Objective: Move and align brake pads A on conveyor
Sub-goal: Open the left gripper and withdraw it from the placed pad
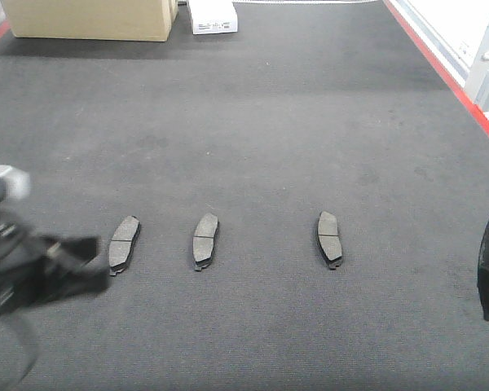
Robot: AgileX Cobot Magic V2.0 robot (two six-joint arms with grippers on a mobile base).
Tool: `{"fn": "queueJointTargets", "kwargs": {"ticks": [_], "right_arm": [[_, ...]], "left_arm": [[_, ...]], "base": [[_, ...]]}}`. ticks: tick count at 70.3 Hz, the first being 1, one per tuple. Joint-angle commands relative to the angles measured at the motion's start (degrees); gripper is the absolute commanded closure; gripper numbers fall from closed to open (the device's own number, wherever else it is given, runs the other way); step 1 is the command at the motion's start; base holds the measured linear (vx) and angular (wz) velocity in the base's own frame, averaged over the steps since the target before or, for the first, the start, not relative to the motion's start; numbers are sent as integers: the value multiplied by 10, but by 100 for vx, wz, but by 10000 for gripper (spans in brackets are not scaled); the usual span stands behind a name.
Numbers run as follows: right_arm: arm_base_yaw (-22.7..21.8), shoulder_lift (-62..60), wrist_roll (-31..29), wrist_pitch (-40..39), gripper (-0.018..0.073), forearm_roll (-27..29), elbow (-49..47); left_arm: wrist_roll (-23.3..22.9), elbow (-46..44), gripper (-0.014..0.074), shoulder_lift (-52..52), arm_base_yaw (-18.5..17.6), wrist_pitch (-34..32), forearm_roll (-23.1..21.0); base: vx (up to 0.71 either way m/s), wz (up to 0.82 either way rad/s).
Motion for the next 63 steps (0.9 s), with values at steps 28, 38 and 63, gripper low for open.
{"fn": "queueJointTargets", "kwargs": {"ticks": [28,38,63], "right_arm": [[0,3,-7,-53,522,-7,-18],[0,3,-7,-53,522,-7,-18],[0,3,-7,-53,522,-7,-18]], "left_arm": [[7,98,604,-381,-1,41,53],[7,98,603,-439,-1,73,54],[7,98,602,-452,-1,81,53]], "base": [[0,0],[0,0],[0,0]]}}
